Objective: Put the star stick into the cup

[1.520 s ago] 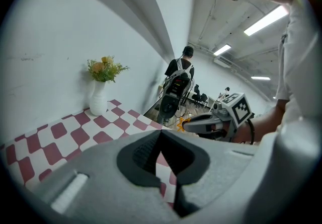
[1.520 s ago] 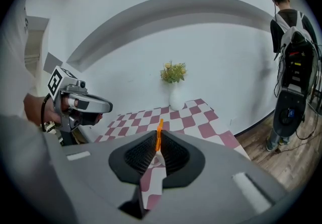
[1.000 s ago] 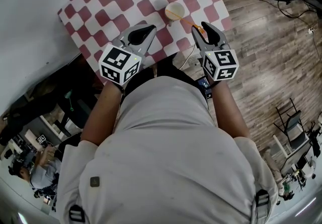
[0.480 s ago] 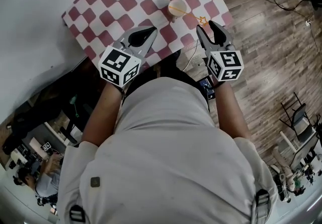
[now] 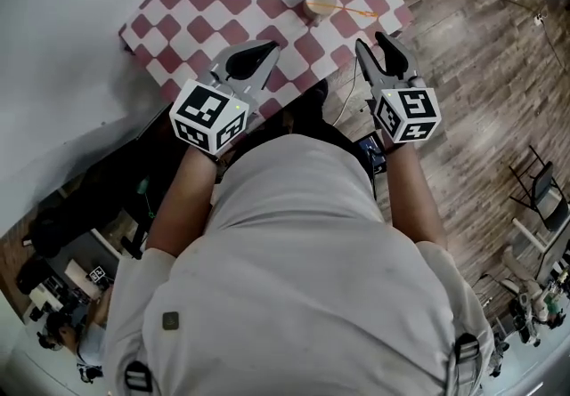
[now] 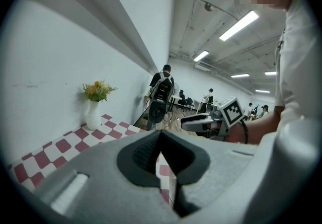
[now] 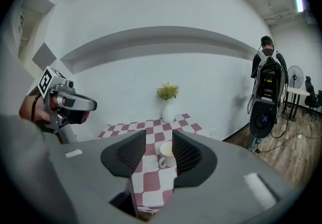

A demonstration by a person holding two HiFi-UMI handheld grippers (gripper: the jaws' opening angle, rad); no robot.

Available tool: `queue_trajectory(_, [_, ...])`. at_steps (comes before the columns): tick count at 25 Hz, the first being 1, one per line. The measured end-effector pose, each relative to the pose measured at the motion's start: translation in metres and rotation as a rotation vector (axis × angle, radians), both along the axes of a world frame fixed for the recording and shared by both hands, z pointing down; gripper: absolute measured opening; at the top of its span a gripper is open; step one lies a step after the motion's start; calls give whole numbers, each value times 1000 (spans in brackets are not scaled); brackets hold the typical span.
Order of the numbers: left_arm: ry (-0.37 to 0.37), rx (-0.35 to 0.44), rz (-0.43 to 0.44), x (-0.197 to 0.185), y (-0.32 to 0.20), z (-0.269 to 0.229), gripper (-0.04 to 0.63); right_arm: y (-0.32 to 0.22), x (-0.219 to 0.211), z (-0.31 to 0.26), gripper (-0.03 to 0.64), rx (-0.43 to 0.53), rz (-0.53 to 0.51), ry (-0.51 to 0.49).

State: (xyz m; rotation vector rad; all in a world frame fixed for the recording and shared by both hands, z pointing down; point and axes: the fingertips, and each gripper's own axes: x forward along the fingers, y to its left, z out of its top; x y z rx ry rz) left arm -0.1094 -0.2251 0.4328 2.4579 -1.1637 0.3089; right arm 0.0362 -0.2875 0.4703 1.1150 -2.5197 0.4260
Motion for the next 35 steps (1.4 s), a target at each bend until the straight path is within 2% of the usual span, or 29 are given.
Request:
queue_trajectory(19, [12, 179, 67, -32, 60, -61, 5, 96, -46, -79, 57, 191, 11, -24])
queue_trajectory(28, [55, 217, 91, -40, 74, -74, 5, 126, -61, -100, 9, 229, -3, -15])
queue_trajectory(35, [80, 211, 105, -27, 83, -66, 5, 153, -50, -97, 9, 252, -42, 57])
